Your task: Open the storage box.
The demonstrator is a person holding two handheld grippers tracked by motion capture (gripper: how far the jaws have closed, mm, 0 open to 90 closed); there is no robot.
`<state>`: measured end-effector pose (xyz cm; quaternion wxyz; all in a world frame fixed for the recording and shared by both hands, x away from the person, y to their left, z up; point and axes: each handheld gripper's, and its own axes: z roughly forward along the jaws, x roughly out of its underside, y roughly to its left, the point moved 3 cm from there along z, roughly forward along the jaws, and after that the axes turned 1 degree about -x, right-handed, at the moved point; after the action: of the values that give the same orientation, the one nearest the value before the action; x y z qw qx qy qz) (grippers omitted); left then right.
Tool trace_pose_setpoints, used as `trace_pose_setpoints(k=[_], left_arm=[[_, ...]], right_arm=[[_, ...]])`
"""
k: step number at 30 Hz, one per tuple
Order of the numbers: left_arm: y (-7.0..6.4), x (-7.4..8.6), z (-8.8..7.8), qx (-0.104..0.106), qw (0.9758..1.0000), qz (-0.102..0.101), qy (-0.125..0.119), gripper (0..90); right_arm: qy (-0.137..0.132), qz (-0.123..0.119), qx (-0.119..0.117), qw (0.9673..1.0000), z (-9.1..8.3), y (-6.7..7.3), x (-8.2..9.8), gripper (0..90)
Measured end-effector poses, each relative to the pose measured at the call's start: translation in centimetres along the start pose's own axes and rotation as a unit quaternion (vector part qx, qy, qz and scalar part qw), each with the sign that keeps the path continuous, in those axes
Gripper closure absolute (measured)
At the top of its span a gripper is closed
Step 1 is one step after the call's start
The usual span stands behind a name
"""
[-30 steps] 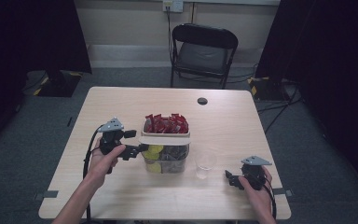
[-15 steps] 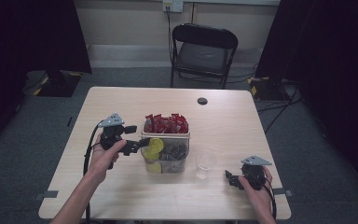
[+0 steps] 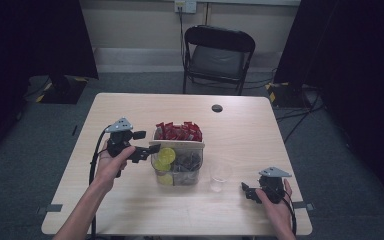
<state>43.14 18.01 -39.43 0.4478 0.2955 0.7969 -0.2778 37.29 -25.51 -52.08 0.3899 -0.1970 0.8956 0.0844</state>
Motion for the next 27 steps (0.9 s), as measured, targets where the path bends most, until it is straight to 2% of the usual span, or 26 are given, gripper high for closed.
trace_pose_setpoints(k=[1, 3, 10, 14, 18, 19, 22, 27], left_arm=[[0.1, -0.1, 0.0, -0.011, 0.9999, 0.003, 0.006, 15.7], [0.3, -0.1, 0.2, -0.003, 1.0, -0.005, 0.004, 15.8], [1.0, -0.4, 0.5, -0.006, 0.9998, -0.016, 0.004, 15.8], [1.3, -0.3, 1.0, 0.002, 0.9995, -0.03, -0.004, 15.8], [1.6, -0.4, 1.3, -0.011, 0.9992, -0.039, 0.004, 16.0], [1.7, -0.4, 1.3, -0.013, 0.9989, -0.045, 0.004, 16.0], [2.0, -0.4, 1.3, -0.017, 0.9988, -0.047, -0.001, 16.4], [2.3, -0.4, 1.5, -0.014, 0.9987, -0.05, -0.002, 15.4]], right_arm=[[0.0, 0.0, 0.0, 1.0, 0.0, 0.0, 0.0, 11.5], [0.0, 0.0, 0.0, 1.0, 0.0, 0.0, 0.0, 11.5], [0.0, 0.0, 0.0, 1.0, 0.0, 0.0, 0.0, 11.5], [0.0, 0.0, 0.0, 1.0, 0.0, 0.0, 0.0, 11.4], [-0.001, 0.001, 0.0, 1.0, 0.0, 0.0, 0.0, 11.4], [0.0, 0.001, 0.0, 1.0, 0.0, 0.0, 0.0, 11.4], [0.0, 0.001, 0.0, 1.0, 0.0, 0.0, 0.0, 11.4], [0.0, 0.004, 0.004, 1.0, 0.0, 0.0, 0.0, 11.6]])
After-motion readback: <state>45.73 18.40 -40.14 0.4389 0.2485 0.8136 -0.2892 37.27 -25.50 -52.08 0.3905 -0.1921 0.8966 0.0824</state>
